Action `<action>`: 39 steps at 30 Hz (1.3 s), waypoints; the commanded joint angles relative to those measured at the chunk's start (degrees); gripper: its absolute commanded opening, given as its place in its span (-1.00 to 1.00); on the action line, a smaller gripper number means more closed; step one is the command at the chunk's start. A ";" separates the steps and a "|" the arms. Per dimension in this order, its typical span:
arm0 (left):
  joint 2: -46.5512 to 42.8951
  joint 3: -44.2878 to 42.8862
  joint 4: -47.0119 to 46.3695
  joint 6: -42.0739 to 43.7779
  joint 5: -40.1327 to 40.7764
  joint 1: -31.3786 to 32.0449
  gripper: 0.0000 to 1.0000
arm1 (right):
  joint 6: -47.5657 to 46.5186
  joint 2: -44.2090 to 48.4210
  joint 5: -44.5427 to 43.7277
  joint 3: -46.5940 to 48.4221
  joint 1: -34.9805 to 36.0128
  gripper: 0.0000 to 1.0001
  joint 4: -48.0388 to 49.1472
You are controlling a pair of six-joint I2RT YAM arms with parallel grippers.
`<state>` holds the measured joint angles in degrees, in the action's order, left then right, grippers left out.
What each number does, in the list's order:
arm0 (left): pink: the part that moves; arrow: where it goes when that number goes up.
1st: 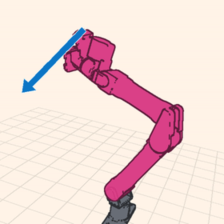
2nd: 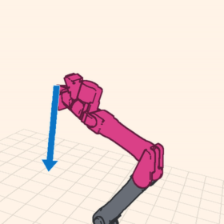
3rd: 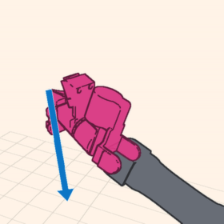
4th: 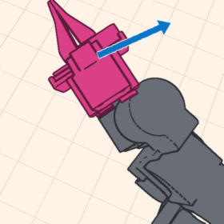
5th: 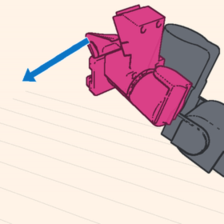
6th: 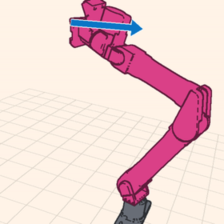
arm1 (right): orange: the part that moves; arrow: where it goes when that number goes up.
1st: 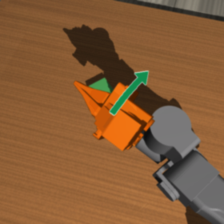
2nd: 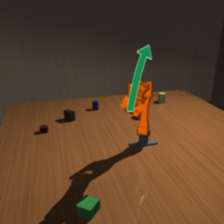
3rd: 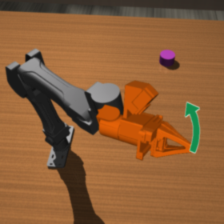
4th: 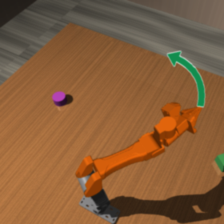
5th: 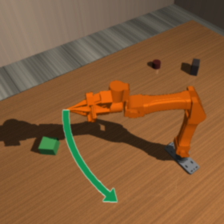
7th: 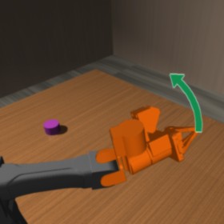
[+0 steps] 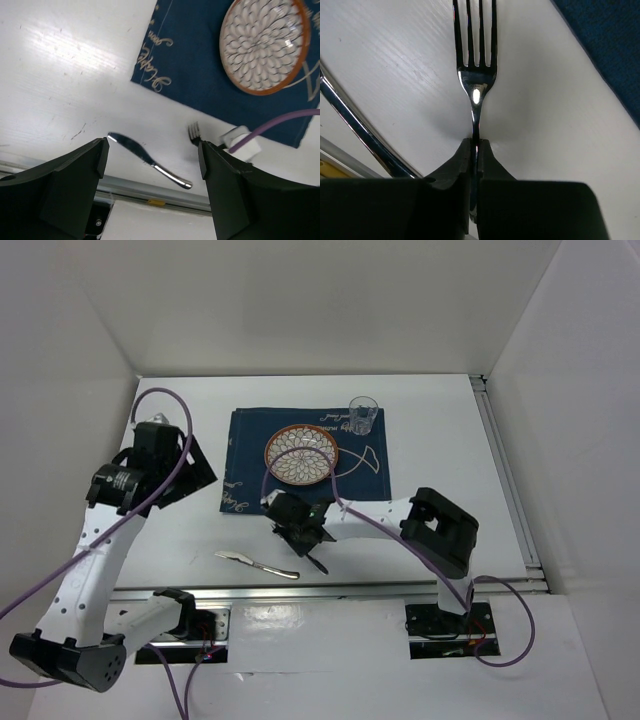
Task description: Set the dinner table for one person
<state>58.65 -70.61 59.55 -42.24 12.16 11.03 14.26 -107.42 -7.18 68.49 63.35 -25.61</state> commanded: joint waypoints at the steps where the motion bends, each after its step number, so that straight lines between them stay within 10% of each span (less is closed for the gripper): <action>1: -0.03 -6.99 0.13 0.75 0.14 -0.30 0.81 | -1.95 2.03 -2.66 2.52 0.72 -1.00 1.18; 8: 1.02 -15.52 2.41 1.46 -0.39 -0.30 0.81 | -4.07 3.36 -5.92 17.94 -1.02 -1.00 -4.00; 21: -4.25 -12.37 0.66 -1.27 -1.26 -0.30 0.81 | 24.75 -28.54 3.48 61.04 -13.95 -1.00 -3.86; 39: -6.80 -6.56 1.18 -1.36 -1.62 -0.30 0.81 | 31.00 -40.59 5.42 64.40 -17.91 -1.00 5.30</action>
<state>52.18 -77.52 61.54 -43.81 10.22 11.03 43.90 -148.66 -1.72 131.63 46.19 -24.69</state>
